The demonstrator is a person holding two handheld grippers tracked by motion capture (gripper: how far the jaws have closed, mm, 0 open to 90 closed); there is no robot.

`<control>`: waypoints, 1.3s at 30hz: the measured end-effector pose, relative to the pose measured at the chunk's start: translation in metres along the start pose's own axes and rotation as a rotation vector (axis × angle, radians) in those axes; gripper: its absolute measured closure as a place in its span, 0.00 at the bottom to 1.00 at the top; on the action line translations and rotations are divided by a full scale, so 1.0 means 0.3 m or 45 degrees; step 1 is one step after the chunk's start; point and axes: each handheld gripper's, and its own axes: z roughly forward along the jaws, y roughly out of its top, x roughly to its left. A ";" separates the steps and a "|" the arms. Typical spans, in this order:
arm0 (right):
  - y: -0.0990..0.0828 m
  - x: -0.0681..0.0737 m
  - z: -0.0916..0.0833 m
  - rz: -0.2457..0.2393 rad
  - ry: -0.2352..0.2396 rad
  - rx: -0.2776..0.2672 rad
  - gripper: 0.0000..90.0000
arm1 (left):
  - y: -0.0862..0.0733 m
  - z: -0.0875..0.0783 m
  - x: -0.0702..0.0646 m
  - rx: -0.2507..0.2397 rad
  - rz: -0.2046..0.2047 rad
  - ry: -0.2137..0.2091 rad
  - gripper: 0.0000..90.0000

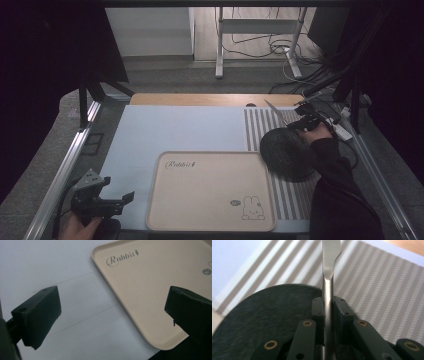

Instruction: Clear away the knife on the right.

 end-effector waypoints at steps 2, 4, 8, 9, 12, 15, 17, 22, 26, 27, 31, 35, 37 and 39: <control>-0.006 0.040 0.000 -0.034 0.012 0.006 0.89 | 0.000 0.000 0.000 0.002 0.002 0.001 0.02; -0.013 0.081 -0.002 -0.066 0.034 0.002 0.89 | 0.000 0.000 -0.001 0.002 0.004 0.002 0.02; -0.030 0.162 -0.010 -0.124 0.073 0.000 0.89 | 0.000 0.001 -0.002 0.003 0.006 0.003 0.02; -0.034 0.175 -0.012 -0.133 0.084 -0.002 0.89 | 0.000 0.001 -0.002 0.002 0.007 0.004 0.02; -0.053 0.229 -0.022 -0.170 0.131 -0.014 0.89 | 0.001 0.001 -0.003 0.006 0.009 0.005 0.02; -0.076 0.288 -0.031 -0.202 0.182 -0.023 0.89 | 0.001 0.002 -0.003 0.008 0.010 0.006 0.02; -0.087 0.320 -0.034 -0.225 0.198 -0.017 0.89 | 0.001 0.002 -0.003 0.008 0.010 0.006 0.02; -0.120 0.412 -0.045 -0.295 0.242 -0.006 0.89 | 0.001 0.002 -0.004 0.009 0.011 0.007 0.02; -0.148 0.479 -0.051 -0.347 0.268 0.003 0.89 | 0.001 0.002 -0.004 0.008 0.011 0.007 0.02; -0.156 0.495 -0.052 -0.356 0.276 0.008 0.89 | 0.002 0.002 -0.004 0.010 0.012 0.008 0.02; -0.188 0.550 -0.056 -0.383 0.298 0.030 0.89 | 0.002 0.001 -0.004 0.009 0.013 0.008 0.02; -0.222 0.606 -0.059 -0.421 0.312 0.052 0.89 | 0.002 0.002 -0.005 0.007 0.012 0.008 0.02; -0.237 0.634 -0.061 -0.440 0.318 0.058 0.89 | 0.002 0.003 -0.005 0.007 0.011 0.009 0.02; -0.252 0.664 -0.064 -0.458 0.320 0.075 0.89 | 0.002 0.003 -0.005 0.008 0.012 0.009 0.02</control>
